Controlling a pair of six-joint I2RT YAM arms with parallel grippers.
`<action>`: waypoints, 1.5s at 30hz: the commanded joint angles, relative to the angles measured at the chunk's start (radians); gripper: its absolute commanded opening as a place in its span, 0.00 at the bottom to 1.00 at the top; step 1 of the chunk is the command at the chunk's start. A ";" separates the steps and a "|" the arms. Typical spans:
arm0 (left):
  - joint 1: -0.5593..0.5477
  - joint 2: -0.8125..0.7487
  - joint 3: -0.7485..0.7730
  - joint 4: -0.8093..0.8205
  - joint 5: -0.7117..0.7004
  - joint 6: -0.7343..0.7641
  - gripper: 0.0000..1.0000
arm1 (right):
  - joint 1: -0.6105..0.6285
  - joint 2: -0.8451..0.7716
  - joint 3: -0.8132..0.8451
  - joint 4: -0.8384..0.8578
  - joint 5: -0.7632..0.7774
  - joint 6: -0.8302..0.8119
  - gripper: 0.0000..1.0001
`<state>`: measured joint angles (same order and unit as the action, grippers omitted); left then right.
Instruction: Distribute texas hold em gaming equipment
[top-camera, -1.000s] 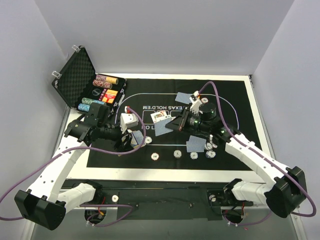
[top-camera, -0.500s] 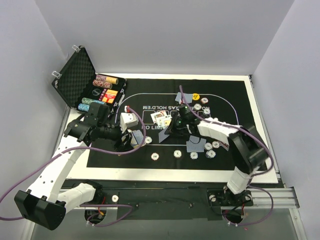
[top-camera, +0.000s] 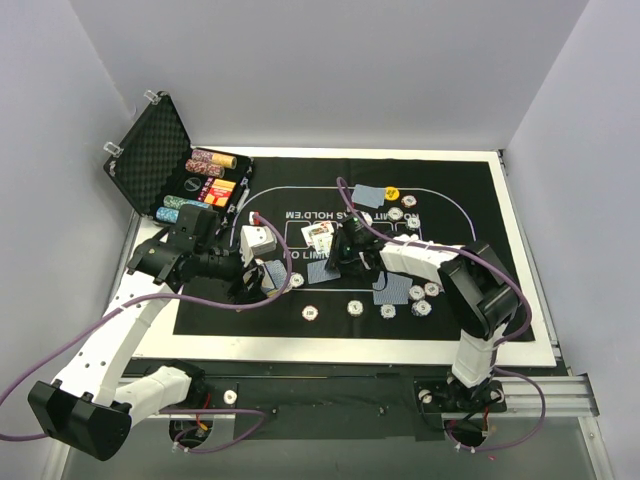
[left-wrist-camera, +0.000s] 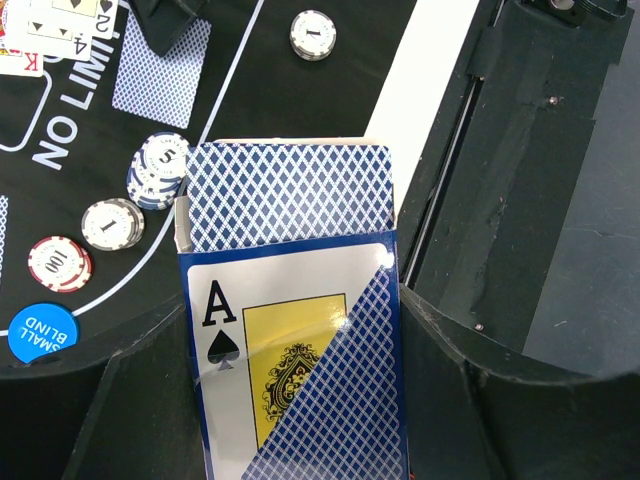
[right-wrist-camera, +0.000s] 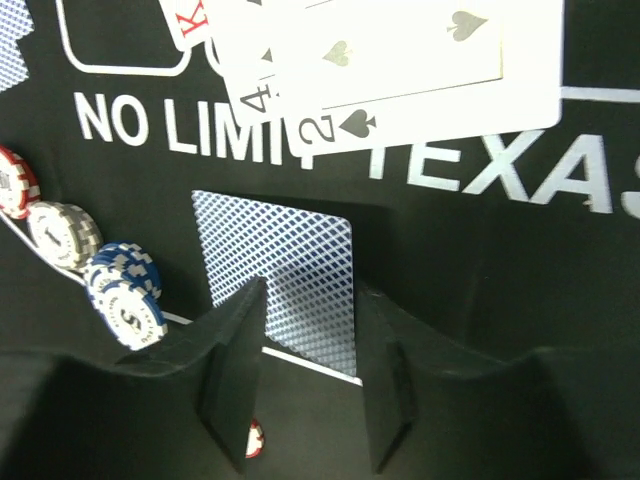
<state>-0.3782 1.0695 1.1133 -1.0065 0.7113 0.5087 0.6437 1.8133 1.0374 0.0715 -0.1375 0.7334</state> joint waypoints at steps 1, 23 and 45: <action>-0.004 -0.022 0.042 0.003 0.025 0.016 0.00 | 0.019 -0.023 0.047 -0.105 0.110 -0.052 0.39; -0.008 -0.013 0.014 0.036 0.017 0.028 0.00 | 0.131 -0.440 -0.112 0.321 -0.323 0.237 0.71; -0.010 -0.019 0.022 0.032 0.020 0.028 0.00 | 0.223 -0.381 -0.097 0.347 -0.307 0.256 0.59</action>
<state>-0.3843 1.0679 1.1122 -1.0107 0.7067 0.5323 0.8593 1.4269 0.9234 0.3828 -0.4526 0.9936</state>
